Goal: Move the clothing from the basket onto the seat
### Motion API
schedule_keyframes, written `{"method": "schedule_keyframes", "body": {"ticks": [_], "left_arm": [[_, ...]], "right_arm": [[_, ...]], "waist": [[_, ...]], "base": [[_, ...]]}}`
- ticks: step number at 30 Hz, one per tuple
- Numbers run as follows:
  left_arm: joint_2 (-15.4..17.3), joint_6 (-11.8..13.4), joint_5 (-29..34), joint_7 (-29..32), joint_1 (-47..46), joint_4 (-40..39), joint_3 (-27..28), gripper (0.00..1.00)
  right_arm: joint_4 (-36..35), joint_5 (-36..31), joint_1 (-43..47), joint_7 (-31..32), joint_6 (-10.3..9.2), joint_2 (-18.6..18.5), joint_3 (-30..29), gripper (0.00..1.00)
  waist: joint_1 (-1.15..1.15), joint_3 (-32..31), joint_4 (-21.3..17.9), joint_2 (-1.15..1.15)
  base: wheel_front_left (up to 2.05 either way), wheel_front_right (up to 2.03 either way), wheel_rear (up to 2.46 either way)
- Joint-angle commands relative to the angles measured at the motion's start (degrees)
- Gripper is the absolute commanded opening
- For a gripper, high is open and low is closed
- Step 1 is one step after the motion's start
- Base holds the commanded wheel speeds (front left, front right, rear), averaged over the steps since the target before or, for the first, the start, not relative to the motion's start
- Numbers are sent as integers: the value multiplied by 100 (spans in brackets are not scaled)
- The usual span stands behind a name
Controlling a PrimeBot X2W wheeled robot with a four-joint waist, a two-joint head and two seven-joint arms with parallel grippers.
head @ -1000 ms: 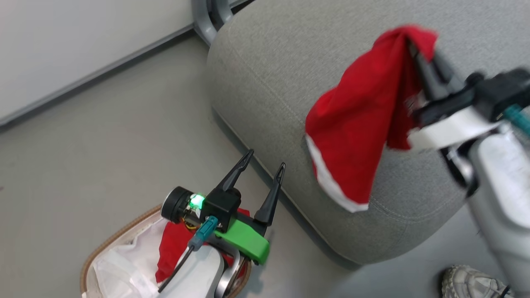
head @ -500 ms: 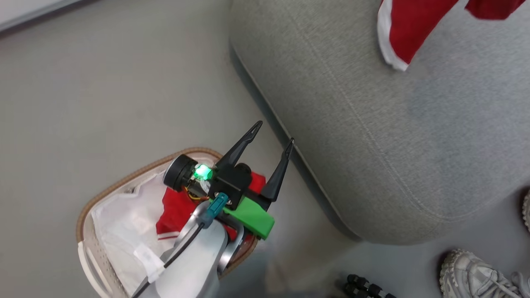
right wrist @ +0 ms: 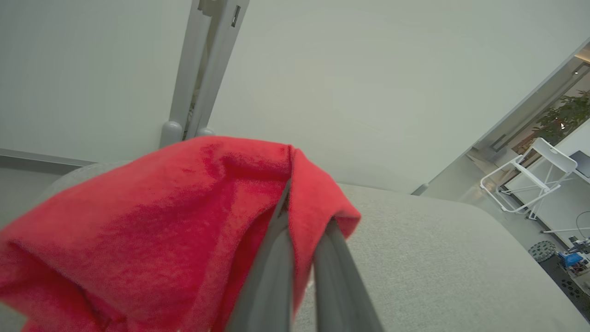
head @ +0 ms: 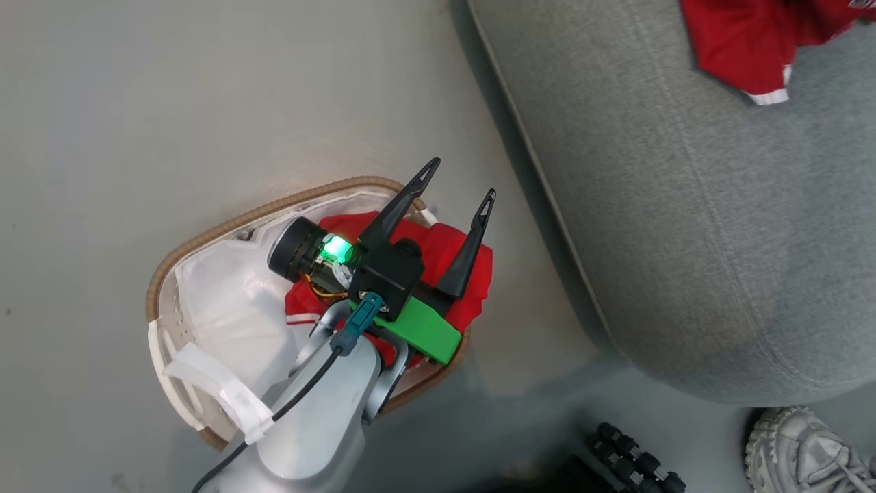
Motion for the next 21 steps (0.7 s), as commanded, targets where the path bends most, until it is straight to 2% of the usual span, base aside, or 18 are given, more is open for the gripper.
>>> {"method": "schedule_keyframes", "body": {"ticks": [1,7,8,9,10,15,21], "left_arm": [[22,49,60,3,-86,-4,21,100],[21,93,0,3,18,3,103,100],[21,96,-7,2,39,8,125,100],[22,94,-10,3,65,17,156,100],[22,95,-18,3,85,19,184,100],[23,102,-57,3,220,23,357,100],[23,151,-118,2,547,-16,669,100]], "right_arm": [[102,-68,181,-24,-8,75,-65,0],[393,-127,659,-25,-8,374,-424,0],[388,-134,726,-25,-8,394,-491,4],[378,-141,835,-25,-8,438,-547,58],[378,-152,936,-24,-8,491,-584,100],[255,-204,1438,-24,-8,626,-764,100],[-150,-117,2096,-25,-8,861,-681,100]], "waist": [[-1,251,246,-1],[-1,131,238,-1],[-1,92,229,-1],[-1,33,217,-1],[-1,-21,207,-1],[-1,-409,176,-1],[-1,-932,206,-1]], "base": [[0,0,0],[0,0,0],[0,0,0],[0,0,0],[0,0,0],[0,0,0],[0,0,0]]}}
